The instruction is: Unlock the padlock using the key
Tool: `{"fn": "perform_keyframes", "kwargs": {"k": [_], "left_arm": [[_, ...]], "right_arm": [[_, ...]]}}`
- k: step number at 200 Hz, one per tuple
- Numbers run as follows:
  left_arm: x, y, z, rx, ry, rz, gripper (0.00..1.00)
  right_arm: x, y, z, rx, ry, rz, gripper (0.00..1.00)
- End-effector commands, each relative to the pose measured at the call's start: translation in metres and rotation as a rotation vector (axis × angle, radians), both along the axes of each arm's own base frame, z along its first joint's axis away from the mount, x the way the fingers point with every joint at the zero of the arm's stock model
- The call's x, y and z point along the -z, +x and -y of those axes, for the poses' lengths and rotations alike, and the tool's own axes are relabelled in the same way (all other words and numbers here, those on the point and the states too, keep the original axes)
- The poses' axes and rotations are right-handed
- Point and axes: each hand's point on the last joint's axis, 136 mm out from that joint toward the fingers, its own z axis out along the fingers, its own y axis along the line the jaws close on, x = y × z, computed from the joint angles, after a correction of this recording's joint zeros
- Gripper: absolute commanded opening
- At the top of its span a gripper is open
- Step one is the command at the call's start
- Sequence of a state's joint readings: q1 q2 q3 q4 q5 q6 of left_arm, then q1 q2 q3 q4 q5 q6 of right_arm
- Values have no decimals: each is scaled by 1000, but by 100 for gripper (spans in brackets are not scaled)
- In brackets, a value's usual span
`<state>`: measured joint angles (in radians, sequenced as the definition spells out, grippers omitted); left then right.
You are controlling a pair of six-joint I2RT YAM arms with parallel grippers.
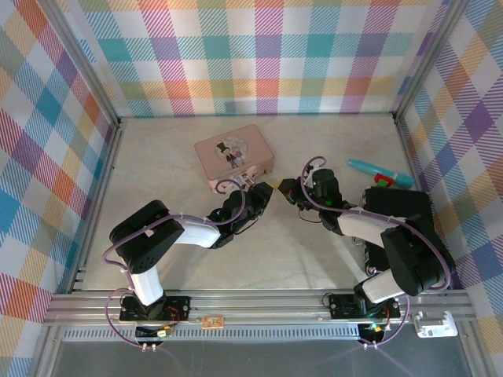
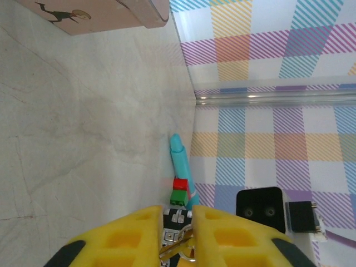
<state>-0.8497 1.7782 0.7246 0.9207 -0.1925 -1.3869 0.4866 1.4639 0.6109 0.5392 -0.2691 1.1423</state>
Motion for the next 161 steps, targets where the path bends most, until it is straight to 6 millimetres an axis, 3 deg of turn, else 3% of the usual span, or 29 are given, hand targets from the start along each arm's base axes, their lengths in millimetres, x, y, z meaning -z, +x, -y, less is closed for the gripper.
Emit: {"fn": "perform_keyframes", "kwargs": {"k": [1, 19, 45, 74, 96, 127, 161], "left_arm": [[-14, 0, 2, -14, -31, 32, 10], [-11, 1, -2, -28, -4, 40, 0], [-11, 4, -9, -33, 44, 66, 0], [-23, 12, -15, 24, 76, 124, 0], [-36, 18, -19, 105, 101, 176, 0], [-57, 20, -20, 233, 161, 262, 0], [-88, 9, -9, 424, 135, 402, 0]], "right_arm": [[-5, -2, -5, -13, 31, 20, 0], [-6, -3, -4, -17, 32, 24, 0], [-13, -8, -6, -52, 16, 64, 0], [-24, -12, -1, -138, -43, 135, 29], [-32, -17, 2, -245, -59, 174, 39], [-42, -23, 5, -380, -29, 224, 42], [-60, -34, 0, -509, 24, 321, 41]]}}
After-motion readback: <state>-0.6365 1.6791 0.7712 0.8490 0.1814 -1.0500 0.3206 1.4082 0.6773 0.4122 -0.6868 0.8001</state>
